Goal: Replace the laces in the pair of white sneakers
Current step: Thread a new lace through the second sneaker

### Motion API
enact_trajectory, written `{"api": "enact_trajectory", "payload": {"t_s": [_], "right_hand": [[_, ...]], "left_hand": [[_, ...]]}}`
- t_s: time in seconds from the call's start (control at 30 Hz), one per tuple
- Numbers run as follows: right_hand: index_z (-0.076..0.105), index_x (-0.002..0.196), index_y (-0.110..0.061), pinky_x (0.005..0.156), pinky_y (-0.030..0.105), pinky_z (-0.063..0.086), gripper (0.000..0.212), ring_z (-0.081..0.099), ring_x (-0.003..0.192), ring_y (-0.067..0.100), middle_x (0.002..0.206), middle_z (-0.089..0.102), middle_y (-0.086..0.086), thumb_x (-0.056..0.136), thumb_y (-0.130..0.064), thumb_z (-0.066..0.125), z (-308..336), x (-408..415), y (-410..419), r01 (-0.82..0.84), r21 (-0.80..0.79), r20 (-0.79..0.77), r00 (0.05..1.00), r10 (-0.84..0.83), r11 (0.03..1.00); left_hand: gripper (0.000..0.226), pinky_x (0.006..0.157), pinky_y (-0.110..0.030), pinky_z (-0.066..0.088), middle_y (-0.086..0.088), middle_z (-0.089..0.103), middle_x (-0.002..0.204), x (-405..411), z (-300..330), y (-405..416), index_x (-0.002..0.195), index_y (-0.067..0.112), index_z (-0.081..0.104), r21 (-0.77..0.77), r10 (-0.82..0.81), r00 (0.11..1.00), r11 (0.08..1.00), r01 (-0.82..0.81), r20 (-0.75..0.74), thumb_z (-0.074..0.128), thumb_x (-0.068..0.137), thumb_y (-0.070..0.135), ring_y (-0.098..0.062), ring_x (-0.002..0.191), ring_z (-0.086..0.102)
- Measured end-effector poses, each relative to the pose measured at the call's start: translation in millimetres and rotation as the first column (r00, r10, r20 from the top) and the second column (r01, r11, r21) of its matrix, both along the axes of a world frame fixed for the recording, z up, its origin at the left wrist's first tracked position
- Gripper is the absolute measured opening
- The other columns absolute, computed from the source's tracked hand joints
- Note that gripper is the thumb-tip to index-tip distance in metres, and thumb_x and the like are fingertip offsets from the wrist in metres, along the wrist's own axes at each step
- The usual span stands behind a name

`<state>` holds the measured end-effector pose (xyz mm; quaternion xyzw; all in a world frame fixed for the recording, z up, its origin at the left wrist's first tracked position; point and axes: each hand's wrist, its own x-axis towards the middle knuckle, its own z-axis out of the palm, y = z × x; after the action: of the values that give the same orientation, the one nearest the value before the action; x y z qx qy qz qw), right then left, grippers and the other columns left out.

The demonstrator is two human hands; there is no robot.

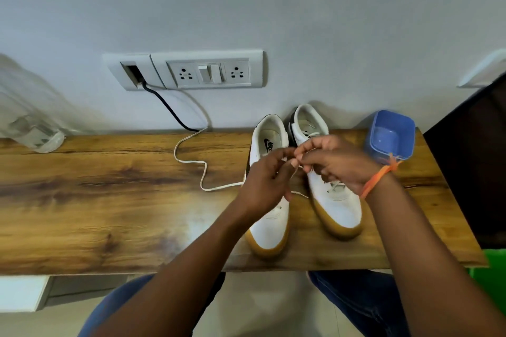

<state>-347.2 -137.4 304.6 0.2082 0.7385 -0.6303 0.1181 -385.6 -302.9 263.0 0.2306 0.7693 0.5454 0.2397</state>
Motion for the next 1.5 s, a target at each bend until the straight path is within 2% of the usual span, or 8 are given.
{"api": "enact_trajectory", "payload": {"t_s": [0.2, 0.53, 0.7, 0.77, 0.87, 1.07, 1.27, 1.5], "right_hand": [[0.068, 0.085, -0.016, 0.045, 0.017, 0.023, 0.005, 0.034, 0.040, 0.005, 0.061, 0.057, 0.001, 0.081, -0.015, 0.065, 13.6, 11.1, 34.7, 0.240, -0.576, -0.111, 0.924, -0.365, 0.782], [0.078, 0.092, -0.020, 0.062, 0.024, 0.044, 0.039, 0.058, 0.068, 0.010, 0.085, 0.073, -0.002, 0.056, -0.032, 0.089, 16.4, 28.1, 53.6, 0.025, -0.783, -0.290, 0.869, -0.400, 0.622], [0.071, 0.110, -0.008, 0.061, 0.029, 0.052, 0.032, 0.062, 0.072, 0.015, 0.109, 0.072, 0.013, 0.086, -0.018, 0.053, 18.4, 24.5, 44.6, 0.001, -0.762, -0.256, 0.918, -0.303, 0.647], [0.065, 0.118, -0.001, 0.064, 0.032, 0.056, 0.036, 0.066, 0.078, 0.020, 0.115, 0.069, 0.020, 0.087, -0.010, 0.047, 17.0, 20.7, 31.9, -0.023, -0.716, -0.233, 0.950, -0.208, 0.698], [0.053, 0.129, 0.007, 0.086, 0.041, 0.058, 0.043, 0.068, 0.100, 0.033, 0.125, 0.061, 0.027, 0.088, -0.003, 0.044, 9.9, 15.2, 9.0, -0.043, -0.739, -0.172, 0.977, -0.126, 0.673], [0.049, 0.133, 0.008, 0.101, 0.041, 0.049, 0.046, 0.056, 0.122, 0.040, 0.130, 0.058, 0.028, 0.088, -0.001, 0.044, 5.6, 2.6, -17.2, -0.038, -0.772, -0.129, 0.987, -0.098, 0.634], [0.053, 0.128, 0.008, 0.088, 0.036, 0.057, 0.037, 0.067, 0.108, 0.032, 0.121, 0.065, 0.025, 0.092, 0.010, 0.044, -0.6, -7.1, 9.3, 0.293, -0.640, -0.035, 0.912, -0.408, 0.710], [0.066, 0.108, 0.004, 0.071, 0.028, 0.061, 0.023, 0.073, 0.075, 0.020, 0.091, 0.073, 0.017, 0.086, 0.008, 0.062, -6.2, -3.6, 9.3, 0.436, -0.265, -0.047, 0.885, -0.463, 0.860]], "left_hand": [[0.022, 0.056, -0.029, 0.043, 0.011, 0.053, 0.062, 23.6, -20.6, 2.0, 0.075, 0.021, 0.056, -0.327, -0.353, 0.886, 0.911, 0.252, -0.299, 0.058, 0.098, 0.021, -0.010, 0.056, 0.054], [0.018, 0.069, -0.029, 0.039, -0.012, 0.065, 0.098, 43.8, -23.4, 17.7, 0.087, 0.014, 0.056, -0.719, -0.542, 0.824, 0.638, 0.276, -0.165, 0.052, 0.100, 0.026, -0.028, 0.092, 0.064], [0.035, 0.084, -0.030, 0.049, -0.004, 0.064, 0.114, 42.6, -3.0, 8.5, 0.129, 0.017, 0.052, -0.525, -0.329, 0.925, 0.831, 0.186, -0.192, 0.060, 0.096, 0.028, -0.019, 0.099, 0.061], [0.032, 0.079, -0.025, 0.049, 0.007, 0.065, 0.114, 37.9, 15.3, 3.3, 0.121, 0.019, 0.058, -0.322, -0.048, 0.961, 0.946, -0.043, -0.272, 0.065, 0.093, 0.032, -0.012, 0.091, 0.065], [0.026, 0.058, -0.025, 0.054, 0.007, 0.072, 0.092, 39.0, 36.8, -2.9, 0.104, 0.022, 0.065, -0.096, 0.234, 0.972, 0.967, -0.236, -0.037, 0.073, 0.086, 0.039, -0.013, 0.068, 0.070], [0.019, 0.049, -0.029, 0.049, -0.007, 0.075, 0.080, 31.3, 36.5, -8.5, 0.089, 0.003, 0.071, -0.065, 0.191, 0.955, 0.981, -0.181, 0.226, 0.067, 0.093, 0.021, -0.018, 0.053, 0.066], [0.012, 0.052, -0.027, 0.051, -0.015, 0.075, 0.082, -7.9, 42.8, -19.2, 0.096, 0.001, 0.071, -0.055, 0.122, 0.937, 0.992, -0.110, 0.328, 0.067, 0.093, 0.012, -0.016, 0.052, 0.062], [0.013, 0.050, -0.023, 0.042, -0.013, 0.073, 0.077, -41.6, 45.4, -49.1, 0.099, -0.003, 0.071, -0.056, 0.105, 0.931, 0.994, -0.091, 0.348, 0.070, 0.087, 0.003, -0.014, 0.050, 0.054]]}}
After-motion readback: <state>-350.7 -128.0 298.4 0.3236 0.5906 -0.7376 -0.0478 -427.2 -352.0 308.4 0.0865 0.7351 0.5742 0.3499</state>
